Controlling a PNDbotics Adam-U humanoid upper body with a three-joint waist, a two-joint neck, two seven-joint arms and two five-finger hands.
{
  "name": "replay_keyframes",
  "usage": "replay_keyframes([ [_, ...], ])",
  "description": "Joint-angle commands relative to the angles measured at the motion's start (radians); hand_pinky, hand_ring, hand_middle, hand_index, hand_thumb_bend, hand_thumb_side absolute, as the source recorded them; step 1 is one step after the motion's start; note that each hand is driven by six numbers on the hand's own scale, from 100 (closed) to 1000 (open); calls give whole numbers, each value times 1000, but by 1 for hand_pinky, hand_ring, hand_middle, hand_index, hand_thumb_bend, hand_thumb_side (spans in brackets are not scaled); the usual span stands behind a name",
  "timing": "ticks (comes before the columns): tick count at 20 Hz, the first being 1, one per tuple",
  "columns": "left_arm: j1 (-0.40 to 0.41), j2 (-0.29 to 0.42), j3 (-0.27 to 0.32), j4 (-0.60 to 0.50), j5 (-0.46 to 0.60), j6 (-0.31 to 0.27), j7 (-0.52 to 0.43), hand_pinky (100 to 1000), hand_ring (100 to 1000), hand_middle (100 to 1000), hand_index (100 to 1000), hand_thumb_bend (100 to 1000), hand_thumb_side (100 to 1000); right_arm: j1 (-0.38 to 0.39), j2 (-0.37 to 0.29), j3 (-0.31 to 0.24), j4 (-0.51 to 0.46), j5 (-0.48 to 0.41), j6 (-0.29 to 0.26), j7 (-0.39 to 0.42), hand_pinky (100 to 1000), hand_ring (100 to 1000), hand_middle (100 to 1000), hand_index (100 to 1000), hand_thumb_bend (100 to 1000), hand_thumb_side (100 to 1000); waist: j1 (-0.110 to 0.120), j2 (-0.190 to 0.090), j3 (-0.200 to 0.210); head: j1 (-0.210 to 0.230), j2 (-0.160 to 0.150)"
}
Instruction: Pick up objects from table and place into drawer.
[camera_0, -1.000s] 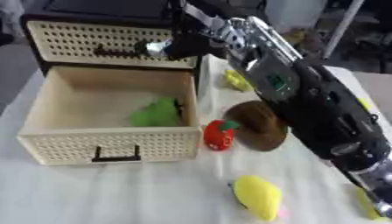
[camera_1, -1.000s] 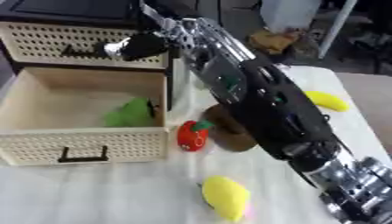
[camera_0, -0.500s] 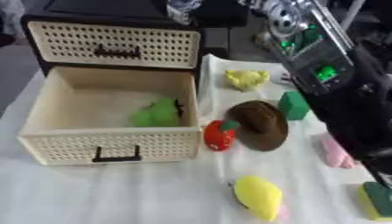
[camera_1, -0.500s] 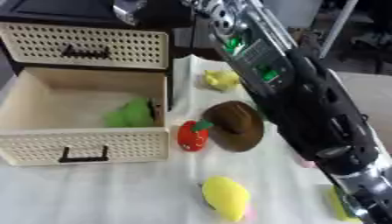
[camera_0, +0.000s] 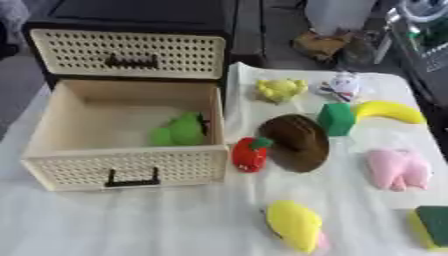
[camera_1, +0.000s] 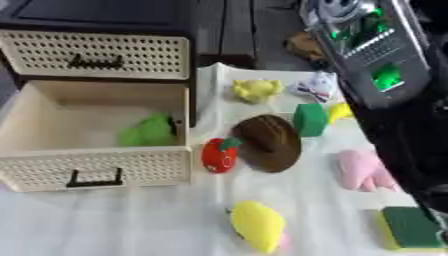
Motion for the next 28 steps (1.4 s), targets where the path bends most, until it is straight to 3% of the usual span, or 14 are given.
replay_keyframes([
  [1, -11, 40, 5, -13, -23, 9, -8, 471, 496, 516, 732, 100, 1000, 19, -61, -58, -66, -56, 4, -76, 313, 559, 511, 718, 397, 693, 15, -21, -6, 12, -14],
  [6, -28, 91, -12, -13, -132, 54, -63, 396, 455, 487, 744, 100, 1000, 89, -97, -111, -90, -143, -71, -242, 319, 563, 512, 708, 231, 712, 35, -17, -17, 25, -10],
  [10, -67, 166, -60, -13, -272, 115, -240, 323, 403, 484, 747, 100, 1000, 143, -112, -136, -90, -200, -146, -374, 327, 568, 518, 714, 100, 774, 53, -18, -23, 39, 2],
  [15, -120, 288, -128, -13, -398, 140, -470, 307, 401, 515, 758, 100, 1000, 186, -125, -148, -90, -238, -215, -461, 333, 573, 522, 716, 102, 808, 74, -21, -33, 60, 13],
  [18, -146, 353, -176, -13, -396, 136, -594, 310, 417, 521, 766, 100, 1000, 201, -130, -152, -90, -245, -243, -479, 337, 575, 524, 719, 109, 820, 83, -22, -40, 69, 14],
  [23, -191, 437, -273, -13, -305, 176, -770, 322, 456, 552, 800, 100, 1000, 221, -137, -154, -90, -245, -275, -495, 341, 578, 526, 721, 128, 831, 96, -25, -52, 82, 14],
  [28, -247, 452, -355, -13, -245, 232, -901, 332, 463, 584, 833, 100, 1000, 230, -134, -155, -90, -245, -293, -499, 343, 578, 526, 721, 127, 841, 103, -25, -61, 93, 10],
])
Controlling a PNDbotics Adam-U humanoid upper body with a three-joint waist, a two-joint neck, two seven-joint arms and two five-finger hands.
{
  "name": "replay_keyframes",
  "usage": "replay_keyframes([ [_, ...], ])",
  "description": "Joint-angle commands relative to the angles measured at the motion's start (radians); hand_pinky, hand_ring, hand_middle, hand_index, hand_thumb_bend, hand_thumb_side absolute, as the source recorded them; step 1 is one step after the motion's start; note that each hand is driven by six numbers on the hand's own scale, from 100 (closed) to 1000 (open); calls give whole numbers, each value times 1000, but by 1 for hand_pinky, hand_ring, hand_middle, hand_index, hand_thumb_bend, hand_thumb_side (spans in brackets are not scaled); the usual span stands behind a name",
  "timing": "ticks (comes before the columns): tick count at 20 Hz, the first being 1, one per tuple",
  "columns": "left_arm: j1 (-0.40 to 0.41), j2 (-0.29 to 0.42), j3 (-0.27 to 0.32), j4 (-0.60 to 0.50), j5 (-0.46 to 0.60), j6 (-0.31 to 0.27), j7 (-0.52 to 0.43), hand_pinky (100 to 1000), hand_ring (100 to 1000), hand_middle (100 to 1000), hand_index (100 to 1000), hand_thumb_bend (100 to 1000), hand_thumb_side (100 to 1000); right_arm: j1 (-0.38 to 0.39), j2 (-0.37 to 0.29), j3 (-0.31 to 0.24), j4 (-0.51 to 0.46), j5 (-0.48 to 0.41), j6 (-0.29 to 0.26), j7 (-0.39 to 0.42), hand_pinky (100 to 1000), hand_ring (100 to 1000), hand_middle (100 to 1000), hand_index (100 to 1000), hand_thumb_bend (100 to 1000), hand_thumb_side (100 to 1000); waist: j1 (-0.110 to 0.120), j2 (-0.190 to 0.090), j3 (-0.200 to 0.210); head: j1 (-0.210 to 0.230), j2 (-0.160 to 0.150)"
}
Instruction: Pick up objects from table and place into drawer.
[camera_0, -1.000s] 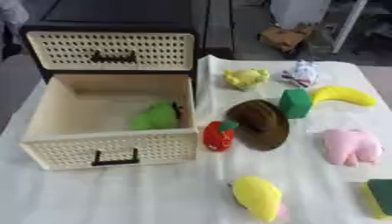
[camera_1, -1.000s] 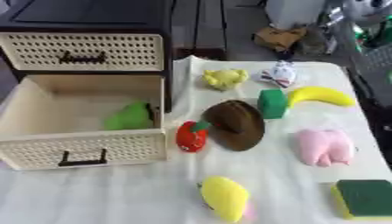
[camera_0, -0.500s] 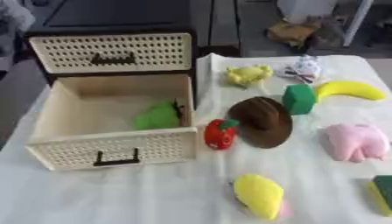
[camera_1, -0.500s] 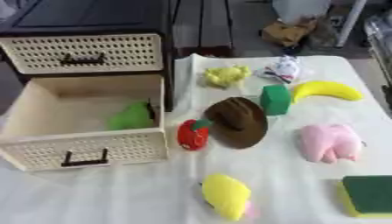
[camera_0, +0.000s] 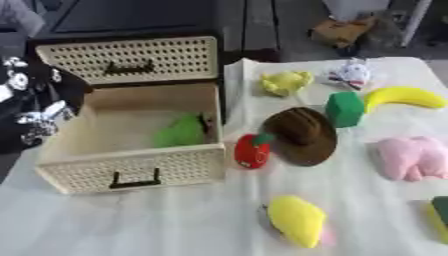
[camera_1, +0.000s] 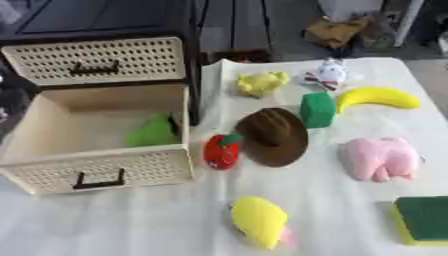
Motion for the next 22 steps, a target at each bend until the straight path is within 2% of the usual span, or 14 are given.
replay_keyframes([
  [1, -38, 35, -35, -13, 36, 35, -74, 336, 466, 590, 835, 100, 1000, -6, -33, -12, -15, -11, -13, -2, 344, 579, 526, 721, 127, 844, 2, -22, -3, 10, -2],
  [5, -68, 34, -79, -13, 33, 71, -147, 329, 461, 562, 838, 100, 1000, -3, -34, -10, -15, -10, -22, 2, 345, 579, 526, 722, 132, 847, 5, -19, -9, 17, -8],
  [9, -94, 30, -112, -13, 22, 81, -196, 313, 452, 540, 828, 100, 1000, 5, -36, -11, -15, -8, -20, 4, 343, 577, 523, 721, 135, 849, 9, -17, -10, 18, -9],
  [14, -82, 32, -149, -13, 45, 134, -248, 324, 464, 575, 847, 100, 1000, 4, -32, -11, -15, -9, -19, 0, 345, 578, 524, 723, 131, 853, 11, -12, -13, 19, -14],
  [16, -80, 32, -155, -13, 52, 148, -261, 314, 456, 550, 819, 100, 1000, 5, -31, -12, -15, -9, -18, -1, 346, 578, 524, 723, 130, 854, 11, -11, -14, 19, -15],
  [20, -88, 27, -161, -13, 62, 141, -271, 301, 448, 526, 824, 100, 1000, 10, -31, -14, -15, -9, -16, -4, 345, 577, 521, 721, 132, 849, 11, -10, -14, 21, -17],
  [22, -86, 24, -169, -13, 67, 141, -282, 306, 457, 562, 824, 100, 1000, 10, -28, -16, -15, -10, -15, -7, 346, 577, 521, 720, 132, 850, 10, -9, -15, 21, -18],
])
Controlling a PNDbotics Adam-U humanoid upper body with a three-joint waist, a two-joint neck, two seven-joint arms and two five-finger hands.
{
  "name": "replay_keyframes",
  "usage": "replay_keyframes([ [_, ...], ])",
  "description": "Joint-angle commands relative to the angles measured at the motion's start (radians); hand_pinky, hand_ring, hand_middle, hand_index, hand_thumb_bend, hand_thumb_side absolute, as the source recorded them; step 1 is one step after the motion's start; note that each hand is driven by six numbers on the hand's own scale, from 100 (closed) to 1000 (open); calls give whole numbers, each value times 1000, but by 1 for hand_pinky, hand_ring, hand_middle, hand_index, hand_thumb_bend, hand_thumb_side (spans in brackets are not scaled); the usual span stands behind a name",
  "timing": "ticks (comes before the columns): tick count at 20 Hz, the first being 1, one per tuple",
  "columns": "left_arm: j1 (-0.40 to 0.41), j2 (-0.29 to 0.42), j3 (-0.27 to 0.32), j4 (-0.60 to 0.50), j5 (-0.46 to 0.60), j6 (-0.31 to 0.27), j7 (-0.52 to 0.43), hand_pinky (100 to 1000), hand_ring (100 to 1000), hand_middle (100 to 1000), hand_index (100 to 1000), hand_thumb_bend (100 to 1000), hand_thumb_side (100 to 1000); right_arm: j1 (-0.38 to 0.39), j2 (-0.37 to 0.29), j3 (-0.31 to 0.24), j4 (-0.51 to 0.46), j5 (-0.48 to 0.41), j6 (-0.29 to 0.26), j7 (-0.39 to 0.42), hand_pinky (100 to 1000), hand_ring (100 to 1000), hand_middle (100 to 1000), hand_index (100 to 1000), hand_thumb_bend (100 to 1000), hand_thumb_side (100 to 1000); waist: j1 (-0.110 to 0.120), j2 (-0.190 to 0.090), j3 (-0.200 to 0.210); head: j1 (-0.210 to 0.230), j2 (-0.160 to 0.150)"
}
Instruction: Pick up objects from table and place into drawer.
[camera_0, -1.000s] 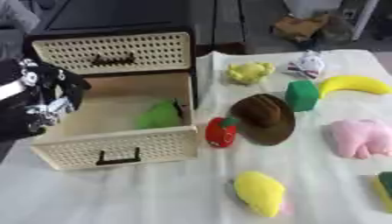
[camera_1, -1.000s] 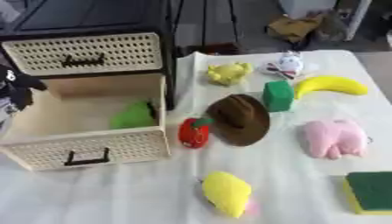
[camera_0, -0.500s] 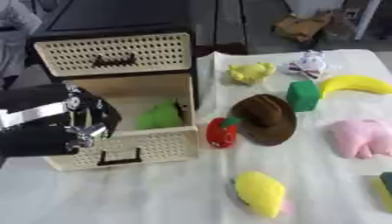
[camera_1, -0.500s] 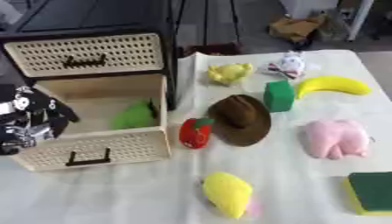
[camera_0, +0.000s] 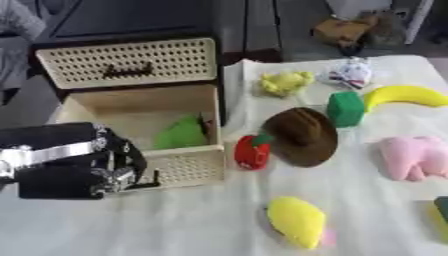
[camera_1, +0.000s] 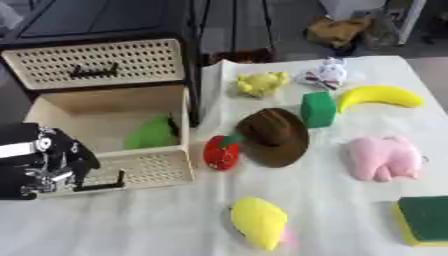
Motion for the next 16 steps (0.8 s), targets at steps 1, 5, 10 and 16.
replay_keyframes([
  [1, -12, 21, -4, -13, 12, 19, -34, 309, 460, 581, 830, 100, 1000, -10, -26, -16, -15, -10, 0, -8, 346, 577, 521, 720, 131, 850, -3, -15, 0, 5, -10],
  [5, 14, 21, -26, -13, 33, 76, -71, 335, 498, 657, 873, 100, 1000, -10, -25, -18, -15, -11, 1, -12, 345, 576, 520, 720, 130, 847, -6, -12, -7, 9, -15],
  [10, 28, 10, -41, -13, 71, 116, -91, 336, 503, 651, 879, 100, 1000, -4, -22, -22, -15, -12, 7, -18, 345, 575, 518, 720, 130, 847, -9, -9, -12, 11, -20],
  [16, 69, 14, -64, -13, 65, 184, -112, 366, 558, 740, 906, 100, 1000, -5, -16, -23, -15, -13, 9, -21, 343, 573, 516, 719, 129, 845, -11, -5, -17, 15, -28],
])
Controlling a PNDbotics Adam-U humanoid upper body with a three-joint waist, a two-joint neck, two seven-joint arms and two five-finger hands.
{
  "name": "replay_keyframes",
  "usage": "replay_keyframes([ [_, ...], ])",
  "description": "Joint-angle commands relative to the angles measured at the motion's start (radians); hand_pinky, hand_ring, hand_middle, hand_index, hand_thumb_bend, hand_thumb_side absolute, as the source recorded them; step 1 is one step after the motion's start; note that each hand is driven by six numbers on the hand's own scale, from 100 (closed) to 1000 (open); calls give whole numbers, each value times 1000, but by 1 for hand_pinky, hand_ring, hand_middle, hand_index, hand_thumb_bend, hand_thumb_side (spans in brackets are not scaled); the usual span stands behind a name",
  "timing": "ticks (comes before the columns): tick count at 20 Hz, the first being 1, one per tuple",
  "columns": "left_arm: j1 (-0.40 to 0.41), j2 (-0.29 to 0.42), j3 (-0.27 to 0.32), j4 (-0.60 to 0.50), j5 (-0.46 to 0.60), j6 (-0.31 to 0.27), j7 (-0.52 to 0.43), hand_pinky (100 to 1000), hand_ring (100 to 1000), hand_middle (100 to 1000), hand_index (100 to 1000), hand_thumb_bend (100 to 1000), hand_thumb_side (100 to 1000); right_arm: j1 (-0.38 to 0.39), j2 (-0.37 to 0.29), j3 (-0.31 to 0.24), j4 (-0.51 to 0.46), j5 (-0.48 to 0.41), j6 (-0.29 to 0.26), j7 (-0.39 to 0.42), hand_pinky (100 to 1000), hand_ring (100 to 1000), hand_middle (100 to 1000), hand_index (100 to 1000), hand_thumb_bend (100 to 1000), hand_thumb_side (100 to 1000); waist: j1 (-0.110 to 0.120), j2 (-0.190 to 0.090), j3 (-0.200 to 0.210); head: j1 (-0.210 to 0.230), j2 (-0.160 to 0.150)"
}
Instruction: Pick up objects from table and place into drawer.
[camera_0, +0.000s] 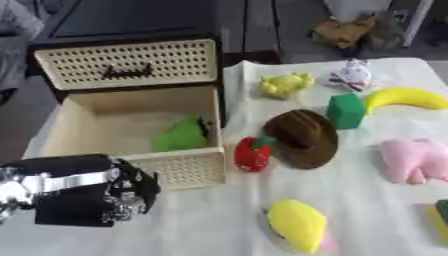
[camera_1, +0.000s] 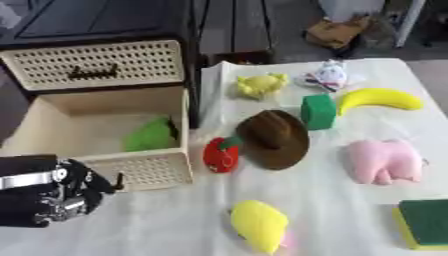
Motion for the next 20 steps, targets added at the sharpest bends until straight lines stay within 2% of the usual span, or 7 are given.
replay_keyframes([
  [1, 9, 20, -2, -13, -8, 154, -121, 367, 560, 741, 907, 100, 1000, -10, -19, -17, -15, -10, 0, -6, 343, 573, 516, 719, 129, 844, -4, -15, -4, 6, -15],
  [11, 59, 25, -6, 6, -64, 262, -136, 387, 596, 776, 929, 100, 1000, -11, -18, -21, -15, -12, -3, -17, 344, 573, 516, 719, 130, 845, -8, -7, -16, 15, -24],
  [20, 63, -1, -4, 135, -121, 235, -90, 402, 616, 798, 952, 100, 1000, -10, -17, -26, -15, -17, -11, -26, 344, 573, 515, 717, 127, 842, -9, -1, -23, 24, -31],
])
